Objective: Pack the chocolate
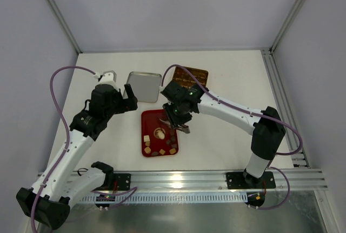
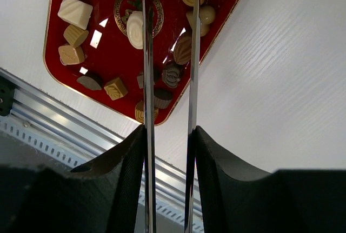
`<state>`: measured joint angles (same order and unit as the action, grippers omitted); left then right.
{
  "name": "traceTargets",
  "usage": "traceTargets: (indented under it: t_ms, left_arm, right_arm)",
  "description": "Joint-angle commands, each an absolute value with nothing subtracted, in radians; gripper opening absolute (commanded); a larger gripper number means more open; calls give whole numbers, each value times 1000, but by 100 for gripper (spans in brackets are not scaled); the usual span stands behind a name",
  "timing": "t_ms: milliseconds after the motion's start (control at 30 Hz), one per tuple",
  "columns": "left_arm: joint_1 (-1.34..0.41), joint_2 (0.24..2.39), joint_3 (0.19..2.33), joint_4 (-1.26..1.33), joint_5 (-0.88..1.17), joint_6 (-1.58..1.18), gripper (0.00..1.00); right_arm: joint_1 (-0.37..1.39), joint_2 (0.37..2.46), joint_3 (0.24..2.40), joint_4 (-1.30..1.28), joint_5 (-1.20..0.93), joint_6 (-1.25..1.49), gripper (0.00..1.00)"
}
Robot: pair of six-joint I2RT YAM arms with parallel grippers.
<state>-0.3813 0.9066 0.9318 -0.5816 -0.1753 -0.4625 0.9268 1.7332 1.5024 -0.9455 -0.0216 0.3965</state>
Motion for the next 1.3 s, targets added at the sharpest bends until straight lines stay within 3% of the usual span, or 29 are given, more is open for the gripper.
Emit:
traceTargets:
  t_ms: [0, 267, 1267]
  left_arm:
    - [-380, 890, 953, -571, -187, -456, 100]
    - [-382, 891, 953, -571, -187, -454, 100]
    - [-380, 891, 954, -571, -187, -456, 100]
  right_arm:
    - [913, 1710, 1525, -954, -34, 391, 42]
    - [887, 1697, 1525, -976, -31, 367, 35]
    - [887, 1717, 1517, -1005, -54, 336, 36]
